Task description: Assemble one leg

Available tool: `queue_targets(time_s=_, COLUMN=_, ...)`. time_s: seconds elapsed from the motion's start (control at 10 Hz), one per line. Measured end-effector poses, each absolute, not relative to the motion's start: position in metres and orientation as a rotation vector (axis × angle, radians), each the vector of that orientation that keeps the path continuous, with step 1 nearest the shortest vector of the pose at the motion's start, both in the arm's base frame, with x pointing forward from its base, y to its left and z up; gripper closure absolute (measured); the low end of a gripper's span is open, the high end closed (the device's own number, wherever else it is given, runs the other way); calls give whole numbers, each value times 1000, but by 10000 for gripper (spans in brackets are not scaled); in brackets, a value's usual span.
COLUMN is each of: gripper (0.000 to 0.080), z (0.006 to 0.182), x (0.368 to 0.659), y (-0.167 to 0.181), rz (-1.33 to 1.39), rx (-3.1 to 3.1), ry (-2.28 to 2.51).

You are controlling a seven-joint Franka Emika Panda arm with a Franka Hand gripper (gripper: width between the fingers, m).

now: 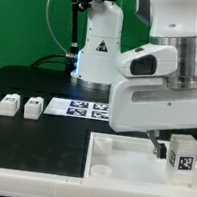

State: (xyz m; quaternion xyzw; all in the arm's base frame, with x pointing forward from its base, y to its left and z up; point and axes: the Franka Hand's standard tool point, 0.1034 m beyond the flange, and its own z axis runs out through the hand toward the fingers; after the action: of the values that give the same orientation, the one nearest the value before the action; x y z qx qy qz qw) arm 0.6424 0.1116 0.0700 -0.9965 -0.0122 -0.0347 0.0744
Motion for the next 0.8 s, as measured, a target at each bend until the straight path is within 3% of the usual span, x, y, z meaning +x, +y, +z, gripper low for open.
queue_targets(time_s=0.1, gripper=397, z=70, x=642, y=112, rz=-94, rx=-2985, ry=89)
queue_targets(time_s=0.2, gripper=508, z=70, x=642, y=111, rz=-80, rx=-2971, ry=273)
queue_targets(time_s=0.8, gripper=505, z=68, x=641, y=105, rz=61, rx=-2447, ry=1657)
